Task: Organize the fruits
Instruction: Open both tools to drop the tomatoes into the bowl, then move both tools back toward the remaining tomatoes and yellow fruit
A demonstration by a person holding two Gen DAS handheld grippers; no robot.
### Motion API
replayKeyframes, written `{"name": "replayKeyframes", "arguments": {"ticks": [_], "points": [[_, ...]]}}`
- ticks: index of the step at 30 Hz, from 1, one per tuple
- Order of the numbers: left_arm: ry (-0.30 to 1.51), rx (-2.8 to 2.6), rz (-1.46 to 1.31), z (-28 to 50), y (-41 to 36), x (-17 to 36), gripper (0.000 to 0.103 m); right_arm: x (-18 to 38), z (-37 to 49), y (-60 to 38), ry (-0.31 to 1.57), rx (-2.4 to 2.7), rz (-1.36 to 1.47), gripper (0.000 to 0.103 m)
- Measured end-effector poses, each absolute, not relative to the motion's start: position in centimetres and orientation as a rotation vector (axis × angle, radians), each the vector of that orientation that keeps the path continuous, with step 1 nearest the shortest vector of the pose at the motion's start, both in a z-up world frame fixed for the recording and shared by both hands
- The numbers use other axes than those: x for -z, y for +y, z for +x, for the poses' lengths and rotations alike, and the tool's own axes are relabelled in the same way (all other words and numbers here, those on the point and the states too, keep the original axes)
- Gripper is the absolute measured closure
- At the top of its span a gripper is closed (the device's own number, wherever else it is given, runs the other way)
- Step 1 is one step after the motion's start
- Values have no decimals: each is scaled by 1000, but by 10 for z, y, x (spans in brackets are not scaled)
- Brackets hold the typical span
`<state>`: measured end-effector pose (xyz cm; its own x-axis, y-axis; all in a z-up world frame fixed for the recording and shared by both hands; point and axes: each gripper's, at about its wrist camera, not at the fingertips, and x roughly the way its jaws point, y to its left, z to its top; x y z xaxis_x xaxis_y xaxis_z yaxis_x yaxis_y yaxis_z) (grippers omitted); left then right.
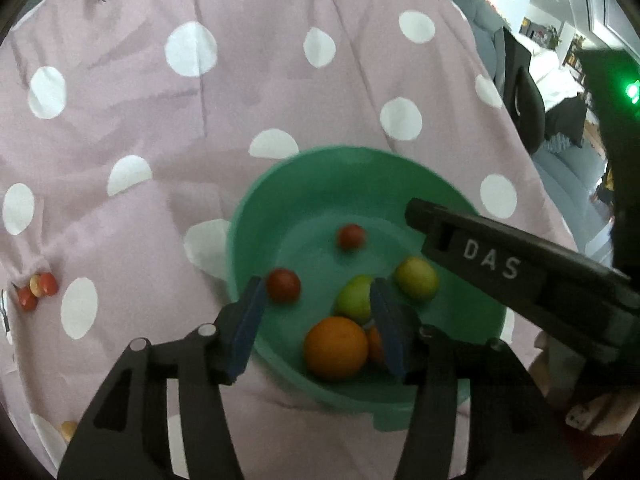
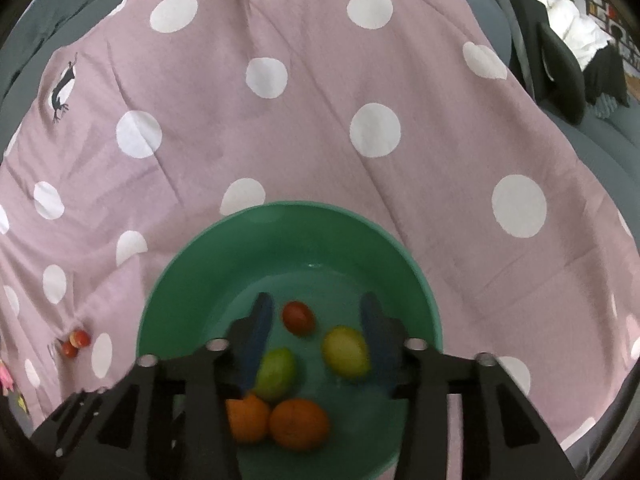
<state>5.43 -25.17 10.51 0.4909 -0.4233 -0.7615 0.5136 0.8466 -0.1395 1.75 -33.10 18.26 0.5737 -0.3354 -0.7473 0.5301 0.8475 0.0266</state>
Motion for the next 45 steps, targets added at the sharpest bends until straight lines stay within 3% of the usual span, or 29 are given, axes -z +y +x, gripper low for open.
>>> {"name": "replayKeyframes", "arguments": {"ticks": [19, 32, 35, 43, 45], "points": [[801, 211, 15, 57, -71, -139, 25, -202, 32, -268, 723, 331, 178, 53], [819, -31, -244, 79, 64, -113, 27, -175, 66, -190, 791, 137, 78, 53], [829, -43, -279, 81, 72, -110, 31, -164, 71, -170, 819, 76, 65, 53], [846, 5, -355, 87, 84, -104, 63, -131, 102, -119, 911, -54, 50, 53], [838, 10, -386, 90, 87, -103, 65, -122, 116, -110, 939, -83, 80, 53]]}}
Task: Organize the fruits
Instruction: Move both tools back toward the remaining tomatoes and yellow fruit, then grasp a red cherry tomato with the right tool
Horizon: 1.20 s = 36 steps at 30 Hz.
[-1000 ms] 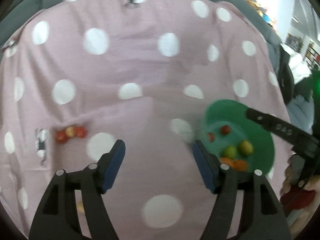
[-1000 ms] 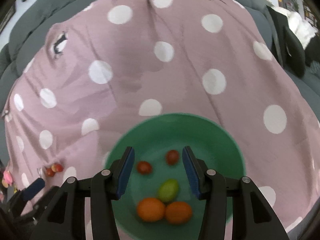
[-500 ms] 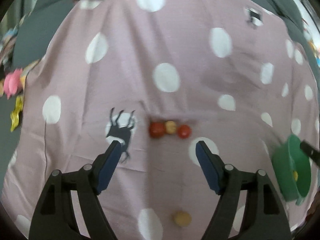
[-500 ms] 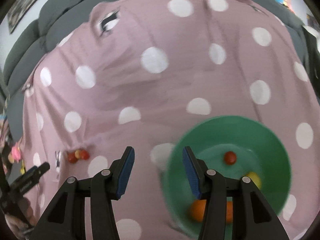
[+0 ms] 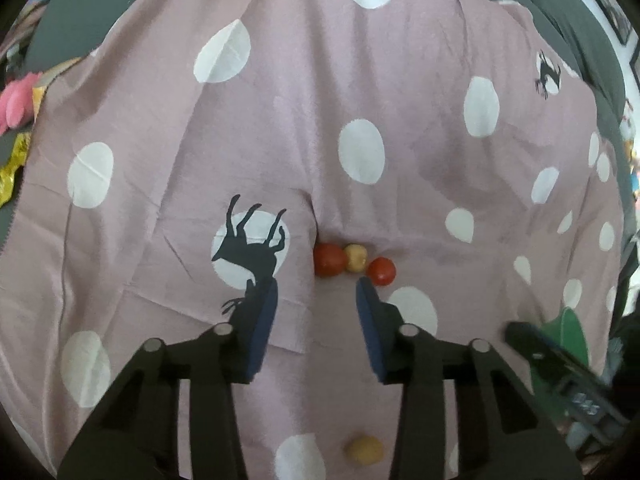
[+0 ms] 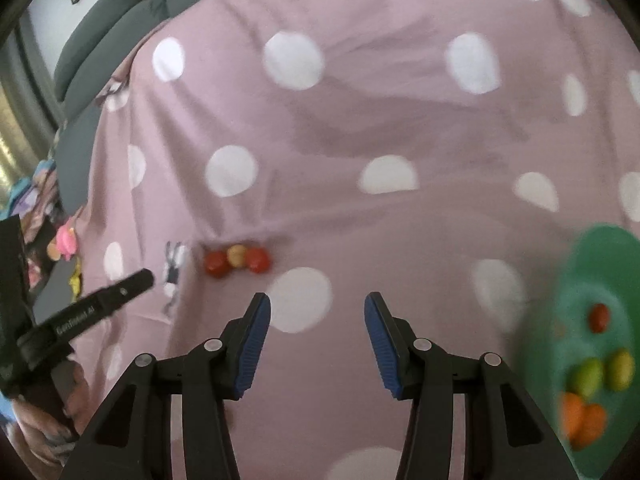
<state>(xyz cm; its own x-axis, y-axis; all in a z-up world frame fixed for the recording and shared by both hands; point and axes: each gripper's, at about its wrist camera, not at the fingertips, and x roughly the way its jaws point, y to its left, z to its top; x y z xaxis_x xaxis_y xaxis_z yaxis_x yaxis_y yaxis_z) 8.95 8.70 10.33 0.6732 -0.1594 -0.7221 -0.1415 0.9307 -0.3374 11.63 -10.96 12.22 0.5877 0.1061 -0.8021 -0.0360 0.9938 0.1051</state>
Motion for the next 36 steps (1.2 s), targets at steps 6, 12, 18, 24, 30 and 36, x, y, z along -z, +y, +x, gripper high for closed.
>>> {"name": "replayKeyframes", "arguments": {"ticks": [6, 12, 18, 24, 30, 36], "points": [[831, 18, -426, 101, 94, -101, 74, -82, 165, -82, 1046, -134, 141, 72], [865, 38, -449, 117, 95, -97, 74, -59, 200, -72, 1083, -85, 158, 72], [906, 83, -486, 132, 92, -92, 74, -51, 205, -63, 1090, -105, 145, 72], [931, 92, -472, 142, 82, -87, 74, -41, 204, -61, 1133, -167, 201, 72], [952, 80, -455, 152, 77, -83, 74, -37, 202, -67, 1112, -171, 221, 72], [994, 72, -422, 173, 56, -74, 74, -49, 198, -89, 1082, -139, 239, 72]]}}
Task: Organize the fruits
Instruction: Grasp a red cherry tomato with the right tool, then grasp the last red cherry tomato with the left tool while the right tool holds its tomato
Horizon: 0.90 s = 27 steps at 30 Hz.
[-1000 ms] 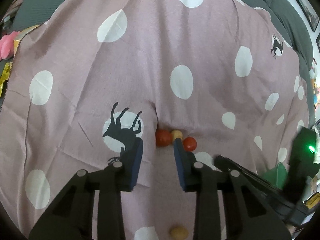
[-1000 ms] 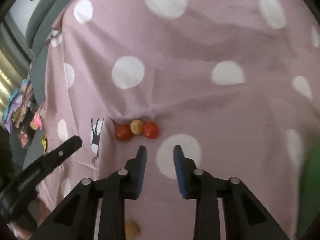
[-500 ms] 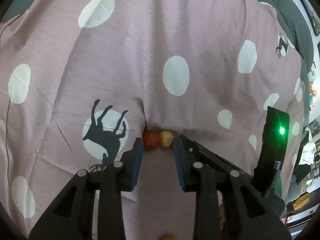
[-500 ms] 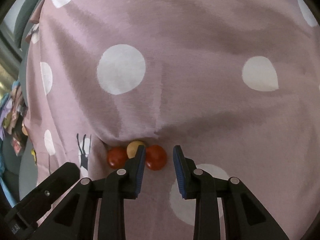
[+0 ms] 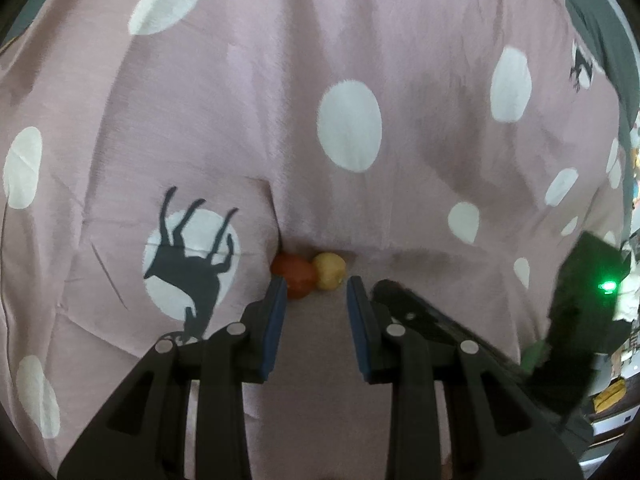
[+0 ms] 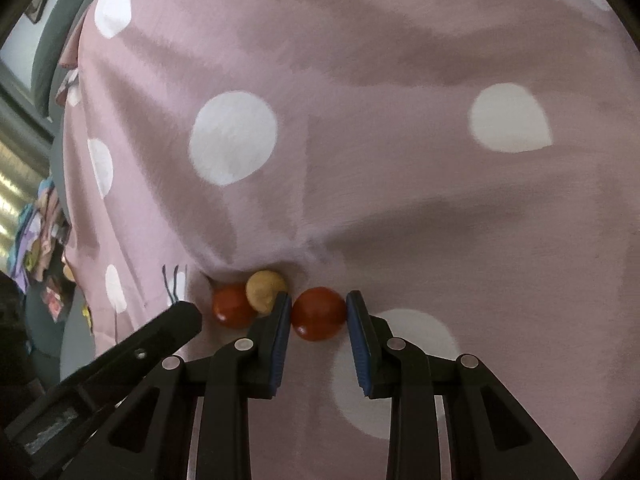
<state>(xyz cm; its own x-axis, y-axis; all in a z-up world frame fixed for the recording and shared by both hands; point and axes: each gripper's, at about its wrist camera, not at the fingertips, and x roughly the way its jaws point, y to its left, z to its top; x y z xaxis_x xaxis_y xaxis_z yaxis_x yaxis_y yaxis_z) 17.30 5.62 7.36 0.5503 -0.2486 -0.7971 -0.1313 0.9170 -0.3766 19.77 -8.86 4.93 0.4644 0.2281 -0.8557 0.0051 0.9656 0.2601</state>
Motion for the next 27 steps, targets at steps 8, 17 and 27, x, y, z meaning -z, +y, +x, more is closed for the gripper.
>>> {"name": "replayKeyframes", "arguments": {"ticks": [8, 17, 27], "points": [[1028, -2, -359, 193, 36, -56, 71, -62, 196, -97, 1058, -151, 263, 73], [982, -76, -347, 204, 19, -46, 70, -82, 190, -99, 1011, -166, 218, 73], [967, -138, -349, 204, 14, -40, 86, -94, 184, -103, 990, -161, 219, 73]]}}
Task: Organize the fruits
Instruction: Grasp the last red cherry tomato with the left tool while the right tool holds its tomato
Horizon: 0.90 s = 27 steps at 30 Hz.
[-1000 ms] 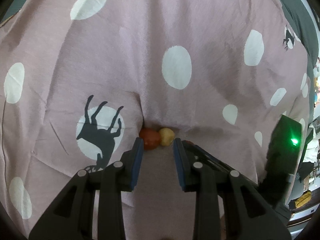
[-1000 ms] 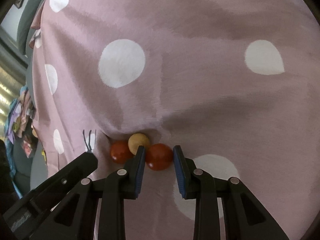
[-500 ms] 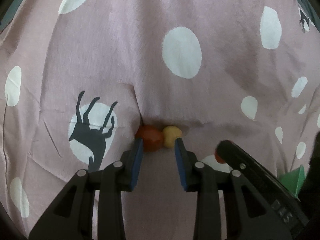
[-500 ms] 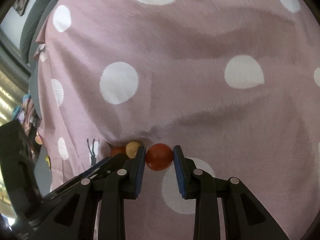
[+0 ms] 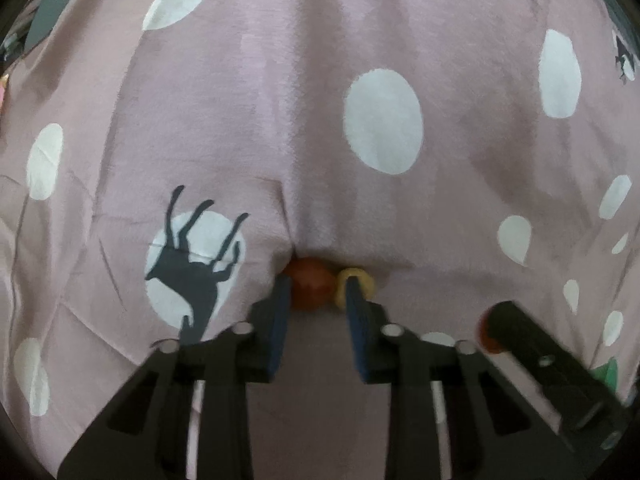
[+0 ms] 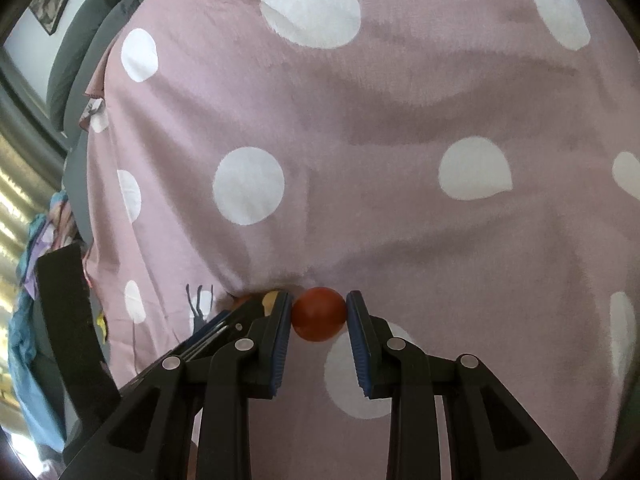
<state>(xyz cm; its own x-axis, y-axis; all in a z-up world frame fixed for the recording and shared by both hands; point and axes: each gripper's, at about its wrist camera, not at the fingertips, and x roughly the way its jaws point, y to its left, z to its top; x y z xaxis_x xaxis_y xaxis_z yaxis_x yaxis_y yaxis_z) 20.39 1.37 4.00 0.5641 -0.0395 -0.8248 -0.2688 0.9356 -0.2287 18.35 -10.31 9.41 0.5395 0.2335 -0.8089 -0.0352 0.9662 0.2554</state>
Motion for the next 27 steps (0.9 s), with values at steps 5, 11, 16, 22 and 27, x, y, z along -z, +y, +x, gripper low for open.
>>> {"name": "replayKeyframes", "arguments": {"ticks": [5, 11, 16, 22, 27], "points": [[974, -121, -358, 197, 25, -43, 86, -103, 179, -106, 966, -164, 216, 73], [984, -78, -381, 190, 36, -52, 92, -107, 177, -105, 950, -169, 205, 73], [1007, -82, -338, 188, 31, -60, 91, -107, 176, -104, 946, -174, 204, 73], [1056, -111, -347, 190, 35, -55, 89, -109, 175, -104, 940, -188, 204, 73], [1076, -120, -419, 194, 40, -44, 80, -111, 175, -104, 937, -191, 206, 73]]}}
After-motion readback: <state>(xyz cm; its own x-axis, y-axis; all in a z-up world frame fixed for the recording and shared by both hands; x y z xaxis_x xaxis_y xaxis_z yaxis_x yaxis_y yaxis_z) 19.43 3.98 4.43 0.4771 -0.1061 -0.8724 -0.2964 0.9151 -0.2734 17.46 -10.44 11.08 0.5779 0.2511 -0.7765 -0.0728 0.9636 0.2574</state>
